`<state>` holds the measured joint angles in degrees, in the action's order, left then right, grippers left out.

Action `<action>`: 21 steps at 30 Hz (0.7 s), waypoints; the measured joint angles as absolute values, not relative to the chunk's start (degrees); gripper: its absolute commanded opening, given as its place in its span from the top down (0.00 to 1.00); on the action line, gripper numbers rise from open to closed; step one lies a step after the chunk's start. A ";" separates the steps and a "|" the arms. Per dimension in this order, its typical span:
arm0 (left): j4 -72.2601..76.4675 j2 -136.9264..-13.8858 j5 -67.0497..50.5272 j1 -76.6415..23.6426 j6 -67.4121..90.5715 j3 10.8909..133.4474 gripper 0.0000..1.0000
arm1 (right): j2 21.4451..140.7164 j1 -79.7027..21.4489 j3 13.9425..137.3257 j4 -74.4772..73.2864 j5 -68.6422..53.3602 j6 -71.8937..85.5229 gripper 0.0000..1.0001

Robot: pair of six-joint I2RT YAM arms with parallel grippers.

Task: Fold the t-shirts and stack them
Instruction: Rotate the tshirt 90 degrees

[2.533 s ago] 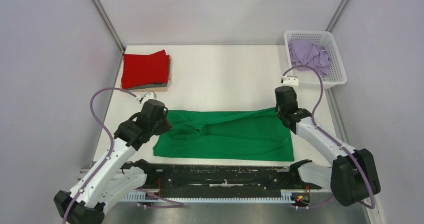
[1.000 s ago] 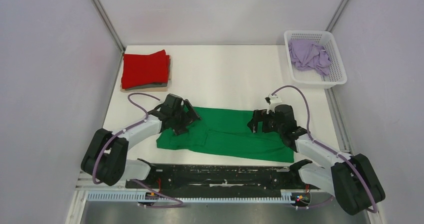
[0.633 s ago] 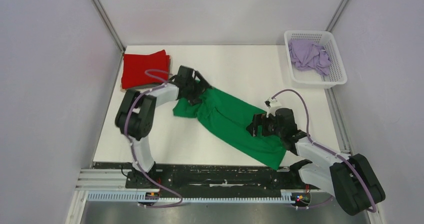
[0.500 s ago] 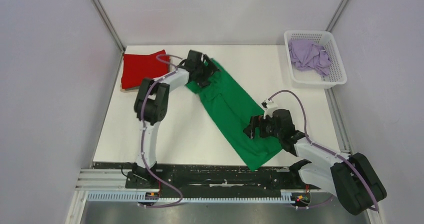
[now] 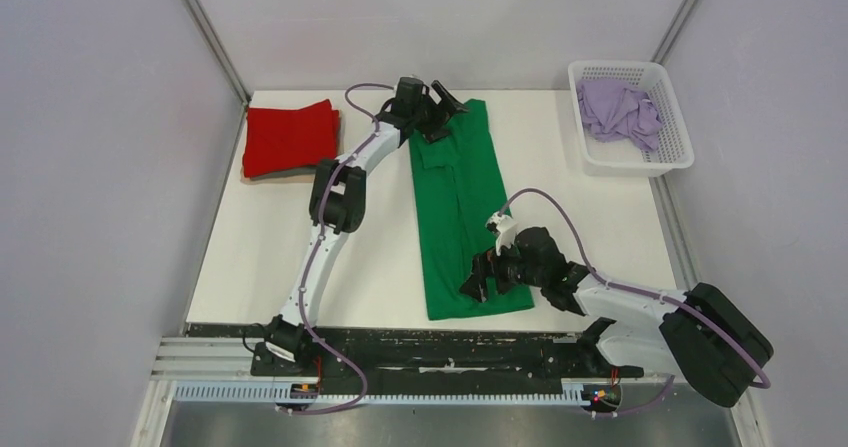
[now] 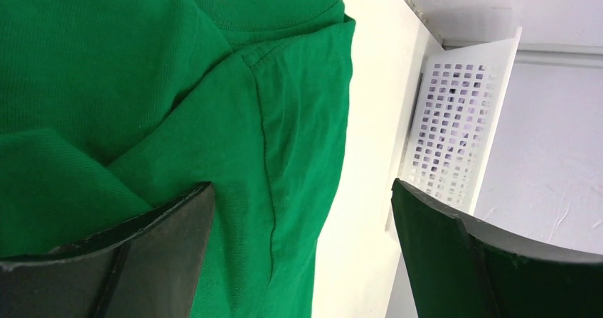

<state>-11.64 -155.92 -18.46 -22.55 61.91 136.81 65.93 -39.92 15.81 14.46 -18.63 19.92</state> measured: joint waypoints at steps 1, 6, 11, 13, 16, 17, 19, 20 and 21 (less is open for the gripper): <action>-11.33 -155.98 -18.44 -22.63 61.54 136.81 0.00 | 66.06 -40.16 15.99 14.31 -19.25 19.90 0.02; -10.35 -156.09 -19.42 -22.63 59.07 136.97 0.00 | 66.43 -40.77 16.29 13.76 -21.98 19.90 0.02; -10.50 -156.07 -21.34 -22.63 56.49 137.32 0.00 | 64.29 -40.77 18.41 9.85 -18.17 20.99 0.02; -10.96 -155.72 -21.61 -22.68 55.40 137.34 0.00 | 61.43 -40.77 19.31 8.82 -16.19 21.71 0.02; -13.41 -153.97 -21.85 -22.92 53.60 137.25 0.00 | 56.66 -40.60 20.62 7.38 -12.64 22.57 0.02; -14.37 -152.66 -22.28 -23.03 52.73 136.84 0.00 | 54.63 -40.53 21.17 6.57 -10.61 22.81 0.02; -16.60 -148.83 -23.09 -23.35 51.00 135.00 0.00 | 51.40 -40.29 21.76 4.93 -7.35 23.05 0.02; -17.61 -145.82 -23.33 -23.66 49.93 133.05 0.00 | 49.52 -40.18 21.85 3.64 -4.75 23.24 0.02; -18.52 -142.15 -23.77 -24.03 48.80 130.67 0.00 | 47.86 -40.01 21.85 2.15 -2.55 23.49 0.02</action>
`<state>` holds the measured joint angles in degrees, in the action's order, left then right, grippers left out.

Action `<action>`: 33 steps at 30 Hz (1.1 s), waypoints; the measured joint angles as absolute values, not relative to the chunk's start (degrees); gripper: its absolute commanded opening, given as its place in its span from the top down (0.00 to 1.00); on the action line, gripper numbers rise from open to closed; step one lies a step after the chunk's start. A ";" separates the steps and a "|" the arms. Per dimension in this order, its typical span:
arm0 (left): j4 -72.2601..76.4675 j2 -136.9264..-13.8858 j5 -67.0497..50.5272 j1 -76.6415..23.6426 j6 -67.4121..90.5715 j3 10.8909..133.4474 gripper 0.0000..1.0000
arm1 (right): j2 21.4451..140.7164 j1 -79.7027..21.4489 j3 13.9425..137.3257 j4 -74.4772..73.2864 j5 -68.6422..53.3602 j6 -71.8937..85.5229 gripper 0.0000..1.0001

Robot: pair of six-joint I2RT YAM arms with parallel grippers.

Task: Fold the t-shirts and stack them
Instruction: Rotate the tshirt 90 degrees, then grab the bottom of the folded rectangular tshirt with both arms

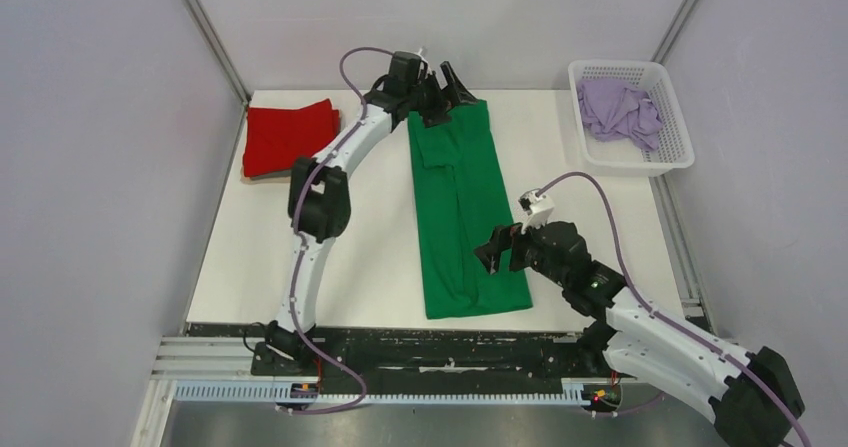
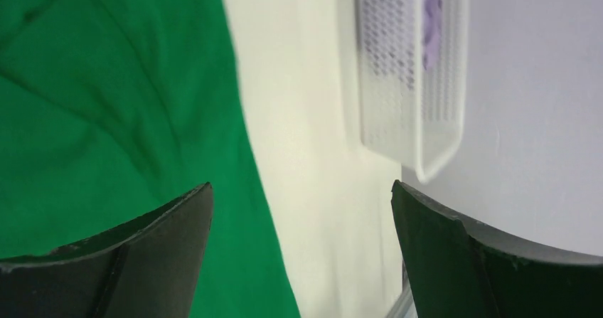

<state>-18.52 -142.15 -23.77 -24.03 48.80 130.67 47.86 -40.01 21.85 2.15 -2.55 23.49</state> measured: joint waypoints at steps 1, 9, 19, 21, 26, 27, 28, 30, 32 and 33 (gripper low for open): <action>-19.44 -137.95 -24.05 -24.53 47.44 127.92 0.00 | 46.19 -39.86 21.85 0.45 -0.36 23.68 0.02; -20.69 -95.83 -16.32 -35.55 40.45 89.86 0.00 | 38.94 -37.85 21.69 -10.37 10.17 23.99 0.02; -22.33 -74.72 -11.33 -44.58 42.70 43.92 0.00 | 41.82 -24.97 19.38 -16.29 7.62 22.24 0.02; -23.94 -71.77 -10.98 -47.53 44.60 39.79 0.00 | 42.28 -23.94 18.68 -16.58 6.52 21.82 0.01; -21.21 -63.83 -11.09 -53.34 50.22 32.32 0.00 | 42.15 -23.51 16.51 -16.19 4.43 21.19 0.01; -20.43 -63.68 -11.14 -53.74 50.78 31.77 0.00 | 42.04 -23.49 16.16 -16.16 4.36 21.15 0.01; -19.81 -63.81 -11.11 -54.17 51.22 31.38 0.00 | 41.98 -23.46 15.90 -16.16 4.32 20.99 0.01; -18.94 -64.60 -11.14 -54.98 51.92 31.05 0.01 | 41.93 -23.46 15.84 -16.08 4.29 20.69 0.01; -18.02 -65.76 -11.09 -55.77 52.29 31.03 0.04 | 41.74 -23.44 15.84 -15.90 4.27 20.29 0.01; -17.56 -66.63 -11.05 -56.16 52.45 31.03 0.06 | 41.63 -23.44 15.84 -15.90 4.29 20.14 0.01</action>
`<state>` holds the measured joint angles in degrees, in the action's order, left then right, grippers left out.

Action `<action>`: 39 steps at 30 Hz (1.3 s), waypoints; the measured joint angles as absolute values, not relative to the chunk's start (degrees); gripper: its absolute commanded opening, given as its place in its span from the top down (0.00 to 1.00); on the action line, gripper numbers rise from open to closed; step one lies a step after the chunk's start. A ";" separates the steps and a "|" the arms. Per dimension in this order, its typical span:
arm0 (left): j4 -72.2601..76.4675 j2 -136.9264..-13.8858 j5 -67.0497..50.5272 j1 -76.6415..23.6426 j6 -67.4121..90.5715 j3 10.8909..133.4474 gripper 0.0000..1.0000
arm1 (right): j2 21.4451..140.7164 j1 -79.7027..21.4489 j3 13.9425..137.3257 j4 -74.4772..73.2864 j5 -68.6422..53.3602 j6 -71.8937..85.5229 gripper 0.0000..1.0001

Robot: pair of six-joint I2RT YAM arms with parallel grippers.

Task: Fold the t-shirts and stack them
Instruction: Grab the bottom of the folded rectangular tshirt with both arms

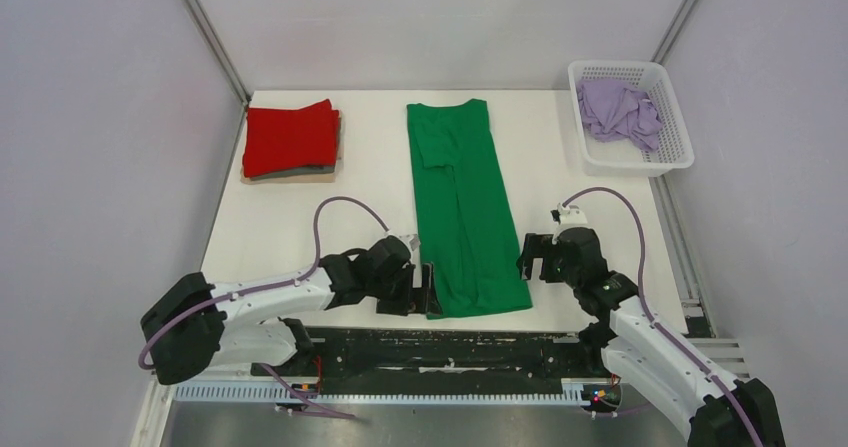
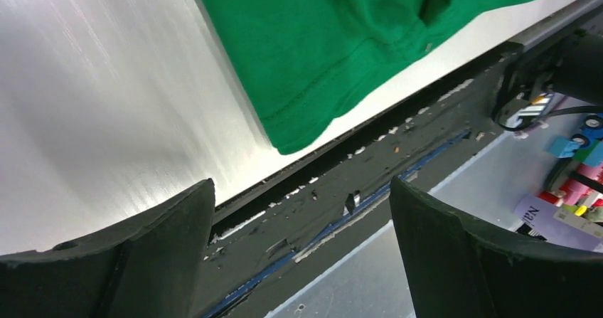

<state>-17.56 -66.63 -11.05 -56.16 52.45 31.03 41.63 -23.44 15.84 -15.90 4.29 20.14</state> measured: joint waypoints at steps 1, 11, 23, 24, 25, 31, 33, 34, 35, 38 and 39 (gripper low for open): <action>-17.19 -67.70 -11.07 -56.55 52.49 31.03 0.09 | 41.52 -23.44 15.84 -15.81 4.29 19.97 0.01; -15.57 -73.58 -11.46 -57.25 54.37 31.22 0.29 | 40.71 -23.44 15.81 -14.37 4.29 19.46 0.01; -12.34 -79.55 -9.65 -57.41 57.82 32.36 0.84 | 40.53 -23.44 15.07 -14.24 4.16 18.83 0.01; -12.12 -79.90 -9.69 -57.41 58.11 32.47 0.90 | 40.53 -23.44 14.94 -14.24 3.88 18.85 0.01; -11.99 -80.14 -9.65 -57.41 58.35 32.53 0.96 | 40.53 -23.44 14.76 -14.26 3.57 18.85 0.01; -12.08 -80.25 -9.47 -57.41 59.61 32.53 0.98 | 39.86 -23.44 14.24 -17.08 1.43 19.20 0.05; -12.10 -80.20 -9.45 -57.41 60.01 32.51 0.98 | 39.40 -23.44 14.46 -20.03 0.86 19.31 0.07; -12.14 -80.16 -9.39 -57.43 60.42 32.47 0.98 | 38.98 -23.44 14.72 -21.91 0.36 19.42 0.09; -12.16 -80.05 -9.30 -57.52 60.93 32.36 0.98 | 38.22 -23.44 15.03 -23.70 -0.23 19.44 0.12; -12.51 -79.37 -9.04 -58.04 62.39 31.86 0.98 | 35.09 -23.44 15.99 -27.88 -1.69 19.49 0.21; -12.86 -79.22 -8.97 -58.35 62.57 31.86 0.98 | 34.17 -23.44 16.08 -28.58 -2.20 19.53 0.25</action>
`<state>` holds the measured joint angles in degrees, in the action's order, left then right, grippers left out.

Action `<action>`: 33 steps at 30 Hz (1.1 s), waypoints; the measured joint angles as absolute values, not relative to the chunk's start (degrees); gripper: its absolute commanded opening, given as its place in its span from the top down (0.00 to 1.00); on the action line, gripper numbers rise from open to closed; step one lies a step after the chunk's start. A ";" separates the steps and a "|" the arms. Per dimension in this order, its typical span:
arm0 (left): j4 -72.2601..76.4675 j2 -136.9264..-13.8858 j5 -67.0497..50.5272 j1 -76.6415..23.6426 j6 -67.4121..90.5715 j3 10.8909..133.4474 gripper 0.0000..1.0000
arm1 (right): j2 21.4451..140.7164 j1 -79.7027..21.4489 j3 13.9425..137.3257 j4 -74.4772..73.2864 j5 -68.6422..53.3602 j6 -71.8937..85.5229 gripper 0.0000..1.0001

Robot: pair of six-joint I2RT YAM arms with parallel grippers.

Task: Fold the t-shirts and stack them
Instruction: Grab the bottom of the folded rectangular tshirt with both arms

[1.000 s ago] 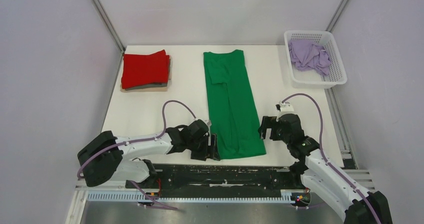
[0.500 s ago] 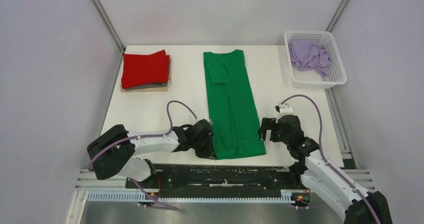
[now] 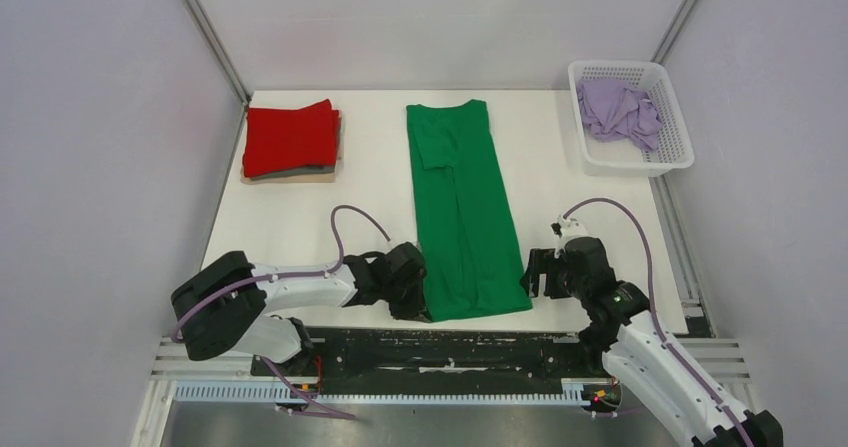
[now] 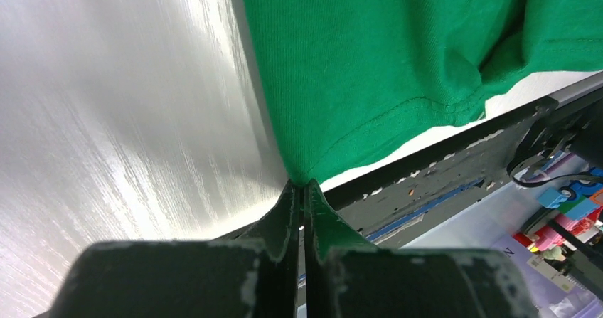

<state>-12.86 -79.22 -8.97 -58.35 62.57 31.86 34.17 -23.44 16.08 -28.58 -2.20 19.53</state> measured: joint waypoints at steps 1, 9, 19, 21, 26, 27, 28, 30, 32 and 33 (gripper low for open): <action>-13.28 -79.09 -8.82 -58.72 62.65 31.86 0.98 | 33.23 -23.44 16.08 -29.21 -2.94 19.64 0.29; -17.54 -78.67 -6.26 -61.98 64.60 33.17 0.98 | 32.03 -23.44 13.67 -30.57 -9.23 21.78 0.52; -18.57 -78.70 -5.74 -62.78 65.14 33.52 0.98 | 32.91 -23.38 12.12 -28.97 -14.20 22.98 0.59; -18.76 -78.67 -5.58 -62.83 65.49 33.61 0.98 | 33.23 -23.38 12.12 -28.95 -15.09 22.94 0.60; -19.22 -78.67 -4.99 -63.26 65.95 33.80 0.98 | 33.17 -23.38 11.92 -29.85 -18.24 22.94 0.63; -19.22 -78.67 -4.91 -63.37 66.00 33.80 0.98 | 33.12 -23.38 11.79 -29.87 -18.96 22.98 0.64; -19.22 -78.67 -4.80 -63.44 66.00 33.82 0.98 | 33.06 -23.38 11.66 -30.06 -19.66 23.03 0.65; -19.22 -78.67 -4.73 -63.53 66.00 33.82 0.98 | 32.62 -23.40 11.60 -30.74 -20.03 23.33 0.65; -19.22 -78.63 -4.62 -63.61 66.00 33.82 0.98 | 31.90 -23.38 11.60 -31.81 -20.10 23.40 0.65; -19.27 -78.59 -4.58 -63.68 66.00 33.82 0.98 | 31.66 -23.38 11.60 -32.23 -20.14 23.40 0.66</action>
<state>-19.27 -78.59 -4.58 -63.68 66.00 33.82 31.66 -23.38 11.60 -32.23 -20.14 23.40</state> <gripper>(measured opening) 0.036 0.349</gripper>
